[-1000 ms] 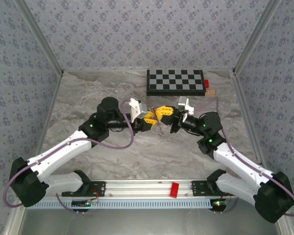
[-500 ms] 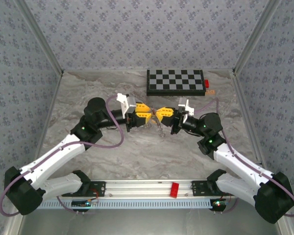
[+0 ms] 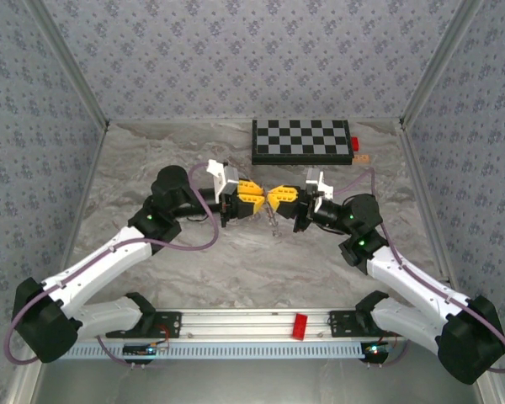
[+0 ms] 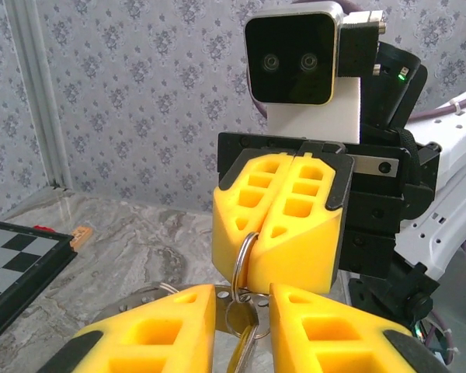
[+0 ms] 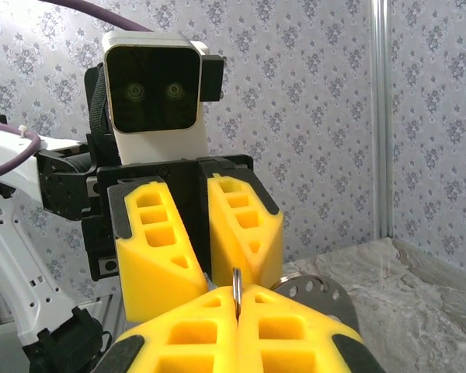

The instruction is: Put the keys on the keyring

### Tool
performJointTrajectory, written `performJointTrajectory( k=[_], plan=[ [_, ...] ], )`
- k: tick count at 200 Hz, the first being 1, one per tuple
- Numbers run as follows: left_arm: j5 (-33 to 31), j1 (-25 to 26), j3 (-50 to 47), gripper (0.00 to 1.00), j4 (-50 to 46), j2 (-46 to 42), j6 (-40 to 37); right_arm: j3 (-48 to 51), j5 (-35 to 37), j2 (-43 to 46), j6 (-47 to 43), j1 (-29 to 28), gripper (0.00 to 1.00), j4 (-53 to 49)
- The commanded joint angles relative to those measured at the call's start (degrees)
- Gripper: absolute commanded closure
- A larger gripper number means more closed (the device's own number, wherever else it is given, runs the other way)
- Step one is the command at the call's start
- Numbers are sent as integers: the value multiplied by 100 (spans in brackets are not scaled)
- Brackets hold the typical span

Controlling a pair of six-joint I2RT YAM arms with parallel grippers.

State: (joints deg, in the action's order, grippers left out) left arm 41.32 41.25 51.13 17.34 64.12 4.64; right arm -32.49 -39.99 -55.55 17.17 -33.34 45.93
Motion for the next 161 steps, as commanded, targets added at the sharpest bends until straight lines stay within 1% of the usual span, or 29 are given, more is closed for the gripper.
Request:
performJointTrajectory(
  k=[1,47,58,72,90,108,136,161],
  plan=[
    [266,-12,95,76,326,34,89,-2,-141,5,62,2,100,222],
    [391,-13,120,76,365,104,91,-29,-250,-32,63,-39,100,197],
    [448,-15,120,79,402,125,105,-40,-268,-44,66,-45,100,188],
    [483,-13,132,80,437,153,130,-55,-303,-61,59,-64,100,181],
    [539,-19,142,86,460,180,124,-69,-342,-88,51,-85,100,170],
    [669,-13,142,100,480,210,126,-81,-352,-104,46,-84,100,153],
    [722,-14,142,100,422,215,91,-60,-288,-62,13,-80,100,111],
    [677,-12,163,100,193,161,-99,-55,-228,0,-63,-76,100,-45]
  ],
)
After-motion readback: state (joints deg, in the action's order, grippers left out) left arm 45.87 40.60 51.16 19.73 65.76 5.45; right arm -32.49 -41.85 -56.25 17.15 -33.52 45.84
